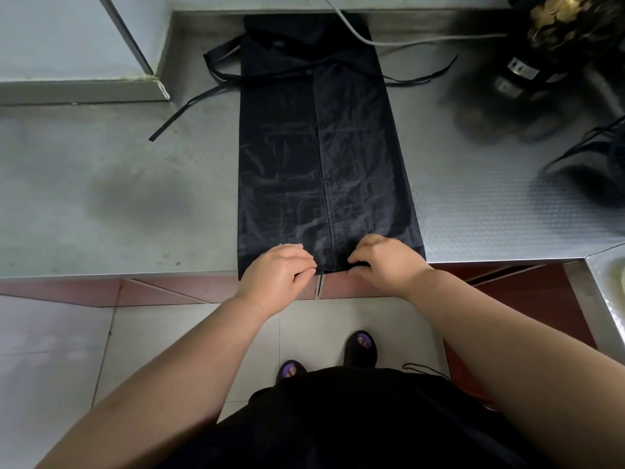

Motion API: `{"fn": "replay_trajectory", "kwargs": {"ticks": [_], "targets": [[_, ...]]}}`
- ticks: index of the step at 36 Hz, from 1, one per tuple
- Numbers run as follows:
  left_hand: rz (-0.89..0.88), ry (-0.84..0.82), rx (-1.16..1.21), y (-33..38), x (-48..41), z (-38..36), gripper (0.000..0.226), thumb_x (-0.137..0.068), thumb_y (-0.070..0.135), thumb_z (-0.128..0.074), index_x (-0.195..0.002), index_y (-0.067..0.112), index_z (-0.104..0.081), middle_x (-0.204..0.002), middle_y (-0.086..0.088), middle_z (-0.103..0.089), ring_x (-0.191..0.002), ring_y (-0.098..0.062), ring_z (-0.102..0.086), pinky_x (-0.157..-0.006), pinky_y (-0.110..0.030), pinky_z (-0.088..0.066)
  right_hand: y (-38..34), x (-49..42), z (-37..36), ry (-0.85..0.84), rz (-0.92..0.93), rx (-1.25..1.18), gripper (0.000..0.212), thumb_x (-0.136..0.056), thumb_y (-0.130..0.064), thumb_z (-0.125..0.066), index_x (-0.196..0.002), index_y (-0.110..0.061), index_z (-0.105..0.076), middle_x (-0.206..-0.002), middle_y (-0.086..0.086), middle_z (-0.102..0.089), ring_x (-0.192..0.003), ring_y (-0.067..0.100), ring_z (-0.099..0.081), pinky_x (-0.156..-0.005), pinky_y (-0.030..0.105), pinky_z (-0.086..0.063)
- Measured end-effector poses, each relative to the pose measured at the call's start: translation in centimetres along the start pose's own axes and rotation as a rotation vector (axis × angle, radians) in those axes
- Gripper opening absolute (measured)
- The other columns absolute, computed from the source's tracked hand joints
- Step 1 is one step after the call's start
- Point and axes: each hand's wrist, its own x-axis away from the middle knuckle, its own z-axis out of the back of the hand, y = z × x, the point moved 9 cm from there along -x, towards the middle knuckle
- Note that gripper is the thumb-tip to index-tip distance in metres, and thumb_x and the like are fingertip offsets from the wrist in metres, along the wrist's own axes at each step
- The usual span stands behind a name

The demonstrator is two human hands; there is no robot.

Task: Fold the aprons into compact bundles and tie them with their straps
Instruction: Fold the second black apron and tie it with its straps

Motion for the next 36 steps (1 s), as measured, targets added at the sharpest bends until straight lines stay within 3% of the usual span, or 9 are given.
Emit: {"fn": "replay_trajectory", "kwargs": {"ticks": [6, 9, 13, 16, 21, 25, 30, 33, 36], "targets": [[0.033, -0.076, -0.028, -0.6, 0.3, -0.6, 0.013, -0.076, 0.014, -0.071, -0.088, 0.011, -0.074, -0.096, -0.001, -0.07, -0.102, -0.027, -0.064, -0.086, -0.036, -0.049, -1.0, 0.0, 0.2, 0.064, 0.079, 0.018, 0.028, -0.097, -0.027, -0.046, -0.117, -0.024, -0.066, -0.123, 0.001, -0.057, -0.112, 0.021, -0.052, -0.101, 0.03, -0.032], [0.006, -0.13, -0.097, -0.1, 0.5, -0.8, 0.028, -0.067, 0.016, -0.081, -0.092, 0.01, -0.07, -0.099, -0.004, -0.066, -0.096, -0.029, -0.063, -0.083, -0.035, -0.049, -1.4, 0.3, 0.3, 0.09, 0.101, 0.067, 0.03, -0.097, -0.029, -0.046, -0.12, -0.027, -0.064, -0.131, 0.0, -0.052, -0.119, 0.02, -0.048, -0.101, 0.029, -0.026], [-0.042, -0.119, -0.214, 0.4, 0.5, -1.2, 0.048, -0.059, -0.002, -0.077, -0.103, 0.01, -0.063, -0.106, -0.005, -0.06, -0.092, -0.028, -0.061, -0.081, -0.038, -0.05, -1.2, 0.5, -0.4, 0.057, 0.072, 0.137, 0.051, -0.091, -0.032, -0.054, -0.139, -0.021, -0.041, -0.144, 0.003, -0.033, -0.126, 0.023, -0.041, -0.108, 0.03, -0.022], [-0.057, -0.053, -0.278, 0.6, 0.3, -1.1, 0.063, -0.05, -0.011, -0.076, -0.107, 0.01, -0.063, -0.106, -0.005, -0.061, -0.087, -0.027, -0.062, -0.075, -0.038, -0.052, -0.7, 0.1, -0.6, 0.092, 0.044, 0.26, 0.058, -0.092, -0.024, -0.054, -0.143, -0.02, -0.027, -0.147, 0.007, -0.025, -0.127, 0.025, -0.04, -0.108, 0.032, -0.023], [-0.049, -0.047, -0.237, 0.8, -0.6, -0.4, 0.039, -0.066, -0.007, -0.064, -0.101, 0.008, -0.07, -0.103, -0.005, -0.067, -0.085, -0.031, -0.064, -0.066, -0.038, -0.053, -1.2, -0.4, -0.3, 0.128, 0.091, 0.306, 0.043, -0.099, -0.025, -0.038, -0.142, -0.026, -0.036, -0.139, 0.002, -0.039, -0.113, 0.024, -0.053, -0.097, 0.034, -0.031], [0.178, -0.256, -0.14, -0.7, -2.2, -0.5, 0.038, -0.096, 0.009, -0.04, -0.127, 0.019, -0.058, -0.129, 0.0, -0.056, -0.114, -0.026, -0.051, -0.09, -0.037, -0.047, -1.2, -0.9, 1.2, 0.104, 0.087, 0.194, 0.037, -0.102, -0.029, -0.029, -0.133, -0.023, -0.05, -0.131, 0.003, -0.053, -0.113, 0.025, -0.054, -0.097, 0.035, -0.037], [0.325, -0.362, -0.064, -2.2, -4.5, 0.4, 0.031, -0.099, 0.019, -0.036, -0.123, 0.021, -0.056, -0.107, -0.008, -0.065, -0.095, -0.028, -0.058, -0.084, -0.042, -0.049, 0.2, -2.6, 2.9, 0.009, -0.022, 0.05, 0.028, -0.101, -0.031, -0.034, -0.118, -0.016, -0.052, -0.11, 0.01, -0.062, -0.098, 0.031, -0.057, -0.076, 0.035, -0.044], [0.359, -0.431, -0.088, -2.8, -5.8, 0.6, 0.024, -0.099, 0.021, -0.039, -0.117, 0.017, -0.054, -0.1, -0.008, -0.065, -0.087, -0.026, -0.058, -0.079, -0.042, -0.05, 0.4, -3.8, 3.7, -0.023, -0.035, 0.107, 0.028, -0.101, -0.031, -0.035, -0.119, -0.015, -0.05, -0.11, 0.011, -0.06, -0.099, 0.03, -0.056, -0.074, 0.034, -0.041], [0.356, -0.494, -0.12, -3.3, -7.4, 0.4, 0.025, -0.099, 0.021, -0.041, -0.12, 0.017, -0.053, -0.108, -0.006, -0.06, -0.088, -0.022, -0.051, -0.075, -0.034, -0.045, 0.4, -5.1, 4.5, -0.053, -0.033, 0.18, 0.031, -0.102, -0.032, -0.035, -0.122, -0.013, -0.05, -0.113, 0.01, -0.056, -0.104, 0.029, -0.053, -0.076, 0.034, -0.04]]}}
